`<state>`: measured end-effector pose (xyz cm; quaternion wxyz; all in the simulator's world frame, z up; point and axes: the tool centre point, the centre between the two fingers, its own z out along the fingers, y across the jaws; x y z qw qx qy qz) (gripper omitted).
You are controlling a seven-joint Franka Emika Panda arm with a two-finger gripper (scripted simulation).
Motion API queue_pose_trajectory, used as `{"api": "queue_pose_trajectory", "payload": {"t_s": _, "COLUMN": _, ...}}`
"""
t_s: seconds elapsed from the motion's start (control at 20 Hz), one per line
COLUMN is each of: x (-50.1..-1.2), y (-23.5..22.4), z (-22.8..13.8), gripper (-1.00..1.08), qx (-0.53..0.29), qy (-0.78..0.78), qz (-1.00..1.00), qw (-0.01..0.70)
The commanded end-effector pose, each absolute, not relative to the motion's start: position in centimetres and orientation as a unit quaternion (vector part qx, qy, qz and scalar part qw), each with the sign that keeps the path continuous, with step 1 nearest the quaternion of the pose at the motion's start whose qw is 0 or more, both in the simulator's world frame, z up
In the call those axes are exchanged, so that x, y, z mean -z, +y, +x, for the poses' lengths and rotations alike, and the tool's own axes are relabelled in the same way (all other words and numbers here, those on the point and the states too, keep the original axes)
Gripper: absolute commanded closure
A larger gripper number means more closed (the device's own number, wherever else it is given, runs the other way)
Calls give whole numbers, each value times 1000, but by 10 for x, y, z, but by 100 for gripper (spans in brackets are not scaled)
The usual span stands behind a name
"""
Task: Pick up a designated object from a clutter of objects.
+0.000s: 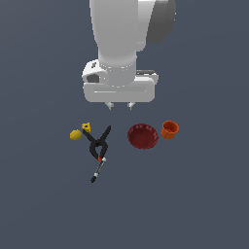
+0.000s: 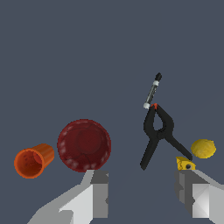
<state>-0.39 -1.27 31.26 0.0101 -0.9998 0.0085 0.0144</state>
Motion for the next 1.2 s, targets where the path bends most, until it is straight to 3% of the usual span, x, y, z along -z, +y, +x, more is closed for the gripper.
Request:
{"api": "queue_pose_trajectory", "payload": {"t_s": 0.0, "x": -312, "y": -12, "z": -4, "gripper": -20, "qx": -15, "qy": 10, "qz": -1000, "qw": 10}}
{"api": "queue_pose_trajectory", "payload": {"t_s": 0.55, "x": -294, "y": 14, "z": 0, "gripper": -20, "qx": -13, "qy": 52, "qz": -998, "qw": 18}}
{"api": "queue_pose_trajectory", "payload": {"t_s": 1.15, "x": -250, "y": 76, "z": 2, "gripper": -20, "qx": -13, "qy": 157, "qz": -987, "qw": 33}}
